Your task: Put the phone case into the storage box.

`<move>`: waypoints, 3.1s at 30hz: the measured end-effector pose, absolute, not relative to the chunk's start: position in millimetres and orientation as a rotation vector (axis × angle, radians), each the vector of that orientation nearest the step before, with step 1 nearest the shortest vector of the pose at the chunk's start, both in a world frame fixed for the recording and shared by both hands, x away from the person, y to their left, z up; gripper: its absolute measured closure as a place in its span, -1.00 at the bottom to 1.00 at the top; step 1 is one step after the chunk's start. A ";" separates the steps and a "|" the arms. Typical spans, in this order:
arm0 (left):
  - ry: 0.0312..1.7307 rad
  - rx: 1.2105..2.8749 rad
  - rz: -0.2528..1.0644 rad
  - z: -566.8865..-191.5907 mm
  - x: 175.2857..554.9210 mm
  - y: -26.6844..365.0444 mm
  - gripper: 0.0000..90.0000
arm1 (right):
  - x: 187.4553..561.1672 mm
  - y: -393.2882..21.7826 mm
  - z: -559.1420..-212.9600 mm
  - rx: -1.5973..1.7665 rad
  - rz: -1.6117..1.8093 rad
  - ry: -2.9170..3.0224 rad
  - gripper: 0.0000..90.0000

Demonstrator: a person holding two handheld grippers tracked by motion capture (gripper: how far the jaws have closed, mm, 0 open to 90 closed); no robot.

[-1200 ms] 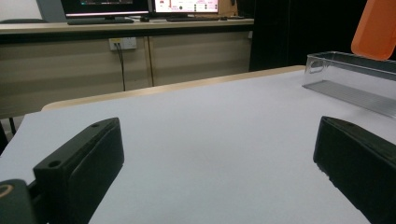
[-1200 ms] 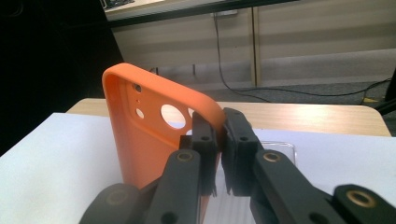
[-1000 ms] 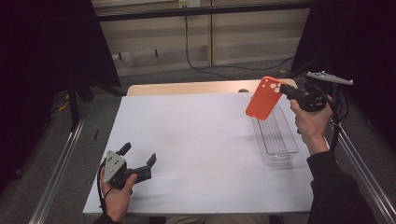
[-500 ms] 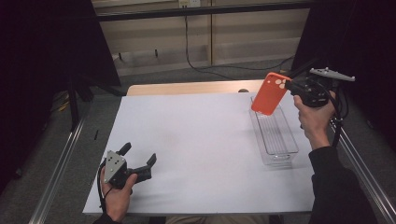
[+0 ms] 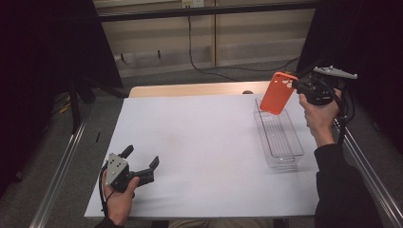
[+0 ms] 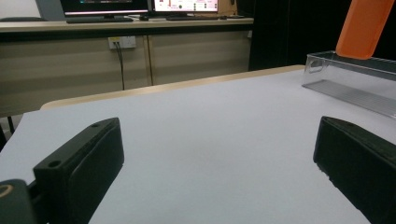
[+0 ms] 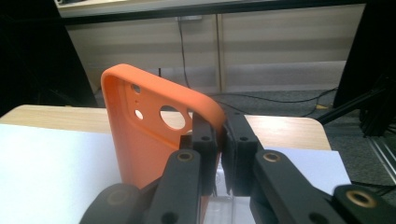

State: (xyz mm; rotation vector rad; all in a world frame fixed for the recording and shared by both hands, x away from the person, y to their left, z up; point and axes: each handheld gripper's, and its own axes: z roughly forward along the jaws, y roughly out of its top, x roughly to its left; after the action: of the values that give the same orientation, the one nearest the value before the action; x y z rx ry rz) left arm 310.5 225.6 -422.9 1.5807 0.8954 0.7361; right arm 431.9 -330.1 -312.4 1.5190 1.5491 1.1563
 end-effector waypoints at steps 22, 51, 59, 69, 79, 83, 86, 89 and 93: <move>0.893 1.578 0.737 -422.7 310.2 225.4 -0.97 | 457.6 -330.1 -333.1 1.521 1.058 1.555 0.87; 0.889 1.586 0.740 -422.8 309.6 224.8 -0.97 | 479.6 -316.2 -357.0 1.511 0.962 1.571 0.87; 0.898 1.577 0.728 -423.2 310.1 225.3 -0.97 | 482.1 -313.8 -361.5 1.513 0.939 1.573 0.87; 0.895 1.582 0.731 -423.1 309.9 225.3 -0.97 | 484.6 -310.0 -368.2 1.505 0.915 1.591 0.87; 0.889 1.588 0.736 -422.6 309.8 224.6 -0.97 | 488.7 -313.9 -361.1 1.534 0.962 1.678 0.85; 0.886 1.596 0.731 -422.9 309.9 224.0 -0.97 | 490.6 -314.9 -356.6 1.539 0.958 1.730 0.85; 0.888 1.592 0.727 -423.1 310.1 223.6 -0.97 | 491.9 -316.4 -354.2 1.545 0.957 1.762 0.84; 0.887 1.595 0.729 -423.0 310.0 223.8 -0.97 | 493.3 -317.7 -353.1 1.552 0.959 1.779 0.84; 0.890 1.591 0.725 -423.2 310.2 223.2 -0.97 | 497.6 -319.9 -352.1 1.565 0.951 1.792 0.84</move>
State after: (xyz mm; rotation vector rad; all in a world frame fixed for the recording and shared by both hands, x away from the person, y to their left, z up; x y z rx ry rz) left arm 310.2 223.2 -423.2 1.5911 0.8895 0.7251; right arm 497.6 -319.9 -352.1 1.5652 1.7924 0.9509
